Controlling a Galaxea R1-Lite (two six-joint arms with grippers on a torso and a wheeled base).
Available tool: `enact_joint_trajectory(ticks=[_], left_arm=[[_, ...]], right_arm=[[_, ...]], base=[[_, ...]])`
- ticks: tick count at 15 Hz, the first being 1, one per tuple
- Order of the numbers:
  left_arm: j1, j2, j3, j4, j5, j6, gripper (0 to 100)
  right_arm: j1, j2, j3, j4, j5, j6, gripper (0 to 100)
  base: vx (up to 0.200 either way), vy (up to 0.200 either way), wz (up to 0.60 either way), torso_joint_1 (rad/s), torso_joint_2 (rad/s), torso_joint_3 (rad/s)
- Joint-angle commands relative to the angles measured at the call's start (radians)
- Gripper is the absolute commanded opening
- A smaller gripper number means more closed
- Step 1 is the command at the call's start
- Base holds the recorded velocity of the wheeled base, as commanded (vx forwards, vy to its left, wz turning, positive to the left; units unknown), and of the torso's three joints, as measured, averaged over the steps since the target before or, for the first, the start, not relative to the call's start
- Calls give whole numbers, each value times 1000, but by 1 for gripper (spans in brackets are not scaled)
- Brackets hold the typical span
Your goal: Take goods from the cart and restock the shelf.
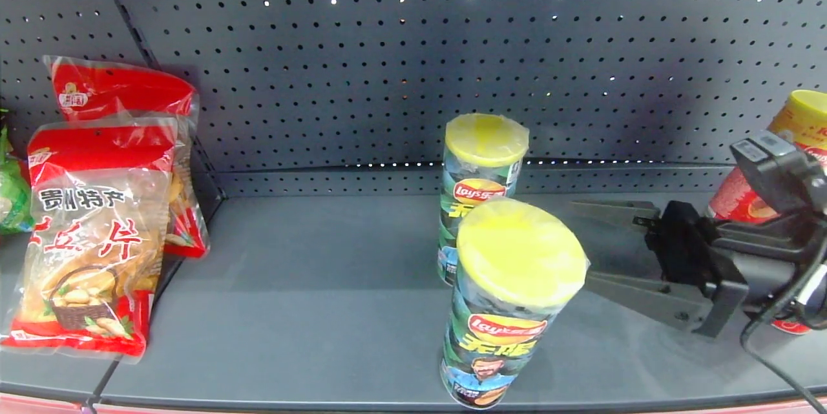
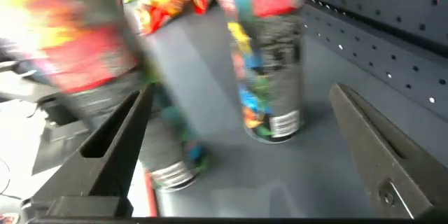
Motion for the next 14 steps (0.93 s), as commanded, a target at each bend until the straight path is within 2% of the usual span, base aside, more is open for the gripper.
enact_joint_trajectory(ticks=[1, 6, 8, 14], left_arm=[[0, 0, 0, 0, 0, 0, 100], [0, 0, 0, 0, 0, 0, 100], [0, 0, 0, 0, 0, 0, 100], [0, 0, 0, 0, 0, 0, 100]], right_arm=[[5, -107, 54, 0, 26, -4, 100], [37, -188, 136, 2, 47, -7, 100], [77, -196, 160, 2, 47, -20, 100], [124, -29, 93, 2, 52, -64, 100]], base=[[0, 0, 0, 0, 0, 0], [0, 0, 0, 0, 0, 0], [0, 0, 0, 0, 0, 0], [0, 0, 0, 0, 0, 0]])
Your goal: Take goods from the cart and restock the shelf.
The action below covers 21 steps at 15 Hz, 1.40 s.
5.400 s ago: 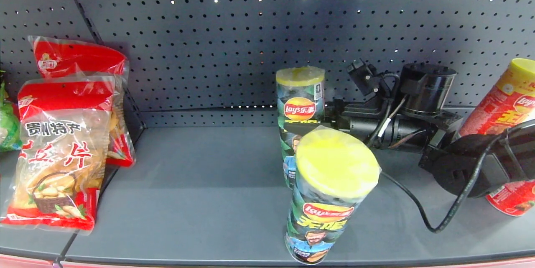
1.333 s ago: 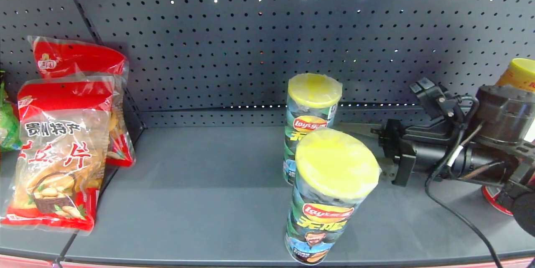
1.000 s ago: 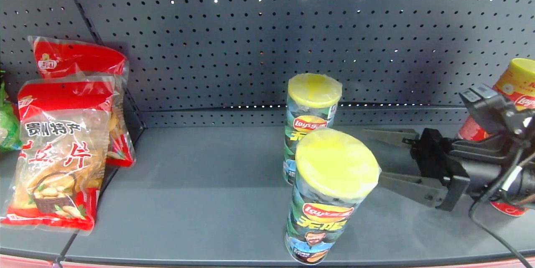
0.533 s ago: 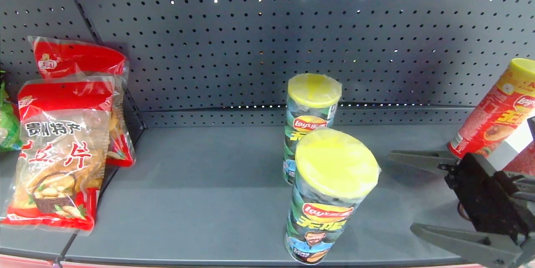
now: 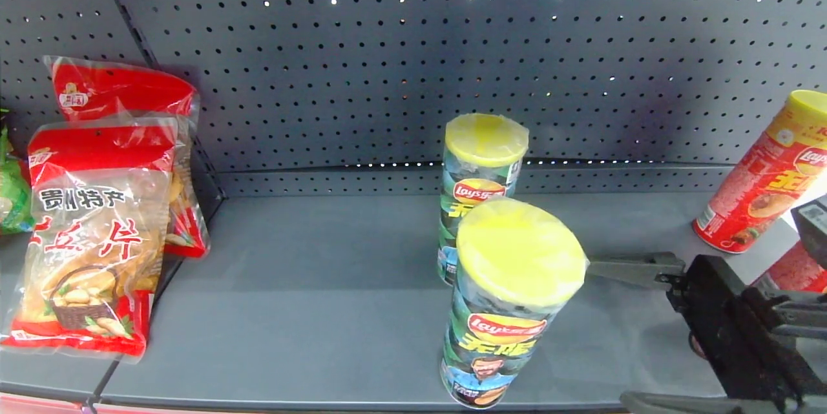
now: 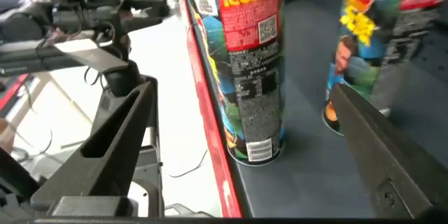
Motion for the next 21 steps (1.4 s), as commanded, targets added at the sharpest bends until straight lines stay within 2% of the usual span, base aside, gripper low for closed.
enact_joint_trajectory(ticks=[1, 10, 21], left_arm=[[0, 0, 0, 0, 0, 0, 100], [0, 0, 0, 0, 0, 0, 100], [0, 0, 0, 0, 0, 0, 100]], right_arm=[[9, 141, -78, -1, -7, -15, 100], [6, 279, -155, -4, -33, -15, 100], [-20, 175, -80, -4, -31, -23, 100]], base=[[0, 0, 0, 0, 0, 0], [0, 0, 0, 0, 0, 0], [0, 0, 0, 0, 0, 0]])
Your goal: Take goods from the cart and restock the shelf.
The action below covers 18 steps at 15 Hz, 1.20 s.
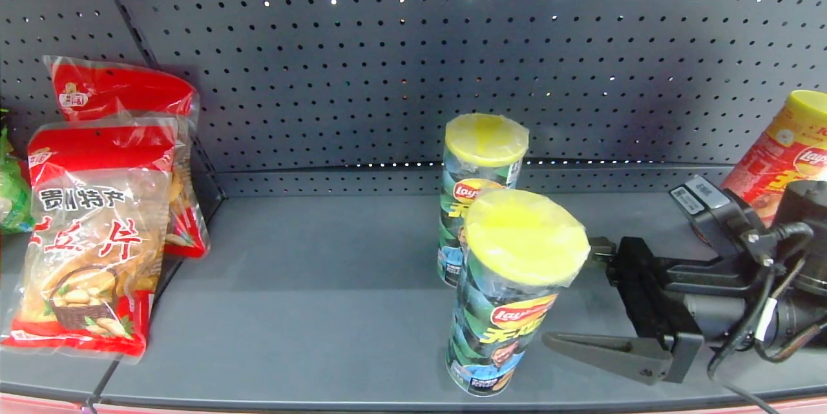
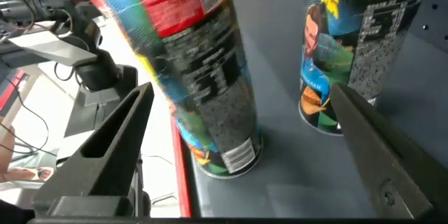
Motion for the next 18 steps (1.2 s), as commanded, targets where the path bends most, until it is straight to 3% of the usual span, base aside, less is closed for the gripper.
enact_joint_trajectory(ticks=[1, 9, 18], left_arm=[[0, 0, 0, 0, 0, 0, 100], [0, 0, 0, 0, 0, 0, 100], [0, 0, 0, 0, 0, 0, 100]], right_arm=[[-10, -29, 17, 0, 2, 0, 100], [13, -170, 167, 2, 84, -27, 100], [22, -126, 137, 2, 86, -32, 100]], base=[[0, 0, 0, 0, 0, 0], [0, 0, 0, 0, 0, 0], [0, 0, 0, 0, 0, 0]])
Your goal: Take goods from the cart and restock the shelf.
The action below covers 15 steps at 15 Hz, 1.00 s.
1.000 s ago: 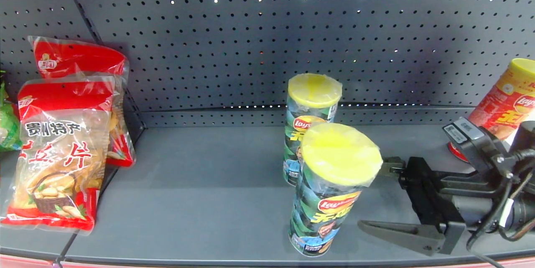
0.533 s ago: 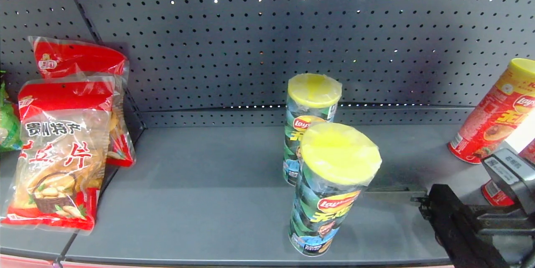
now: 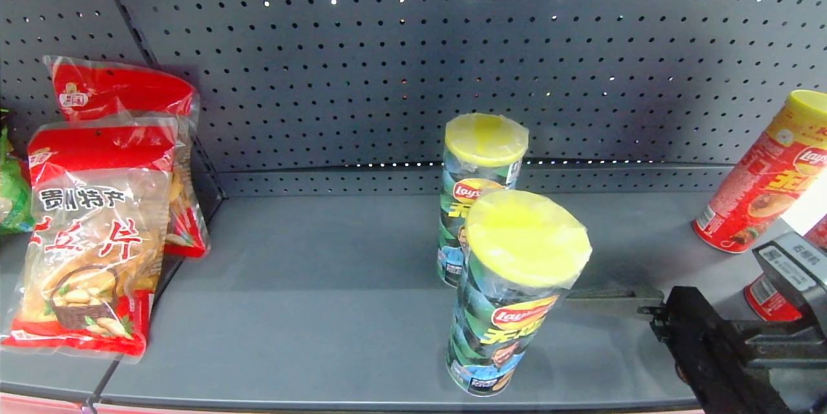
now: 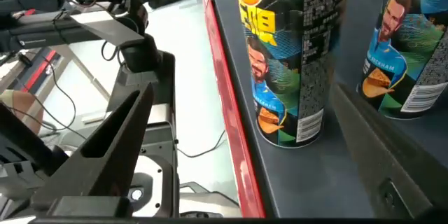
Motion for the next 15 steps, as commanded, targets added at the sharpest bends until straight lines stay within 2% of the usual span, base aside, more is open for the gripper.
enact_joint_trajectory(ticks=[1, 15], left_arm=[[0, 0, 0, 0, 0, 0, 100], [0, 0, 0, 0, 0, 0, 100]], right_arm=[[3, 33, -21, 0, 0, -1, 100], [37, 84, -58, 0, 0, -19, 100]], base=[[0, 0, 0, 0, 0, 0], [0, 0, 0, 0, 0, 0]])
